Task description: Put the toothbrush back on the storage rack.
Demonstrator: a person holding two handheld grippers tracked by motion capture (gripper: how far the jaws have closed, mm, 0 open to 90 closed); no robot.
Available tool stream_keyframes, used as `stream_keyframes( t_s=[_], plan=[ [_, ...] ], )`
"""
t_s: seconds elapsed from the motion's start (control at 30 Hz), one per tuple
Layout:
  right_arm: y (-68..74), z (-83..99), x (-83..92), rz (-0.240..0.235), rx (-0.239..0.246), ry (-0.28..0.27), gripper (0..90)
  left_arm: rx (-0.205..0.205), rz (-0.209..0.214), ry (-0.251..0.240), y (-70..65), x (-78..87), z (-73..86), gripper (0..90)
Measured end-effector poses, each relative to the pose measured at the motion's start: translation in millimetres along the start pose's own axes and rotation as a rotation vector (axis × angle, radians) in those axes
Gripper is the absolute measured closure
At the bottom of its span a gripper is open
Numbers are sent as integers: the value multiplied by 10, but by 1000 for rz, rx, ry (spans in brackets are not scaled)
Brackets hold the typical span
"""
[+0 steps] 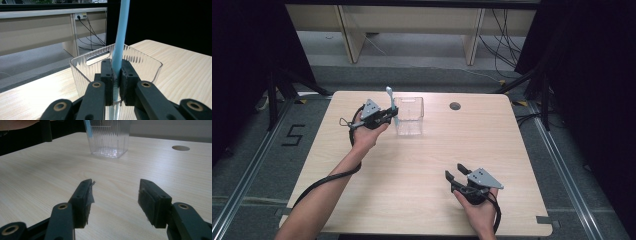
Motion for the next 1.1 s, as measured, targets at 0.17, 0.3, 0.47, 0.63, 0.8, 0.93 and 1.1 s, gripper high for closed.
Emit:
stream_keyframes(
  t_s=[0.17,0.3,0.47,0.63,0.8,0.93,1.1],
  plan=[
    [7,2,-2,-4,-11,1,458,3,-3,4,8,-6,15,819],
    [-4,0,-14,-1,9,-14,457,2,-4,7,8,-10,25,818],
    [14,5,-20,-10,-8,-10,456,4,-9,21,14,-20,51,816],
    [10,3,-20,-10,-3,-11,456,5,-14,28,18,-24,61,814],
    [15,5,-19,-10,-8,-9,455,7,-17,35,21,-30,70,813],
    [15,5,-20,-13,-8,-9,455,13,-16,38,21,-30,68,808],
    [6,5,-21,-4,8,-10,455,9,-19,38,22,-27,64,800]
  ],
)
Point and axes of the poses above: each handheld gripper's, and its own axes: x roughly backward along the jaws, z roughly out of its underside, y roughly to its left, the point moved 6 cm from there along -x, roughly forward along the jaws, and after that the axes turned 13 degrees about x, right-handed, at the moved point
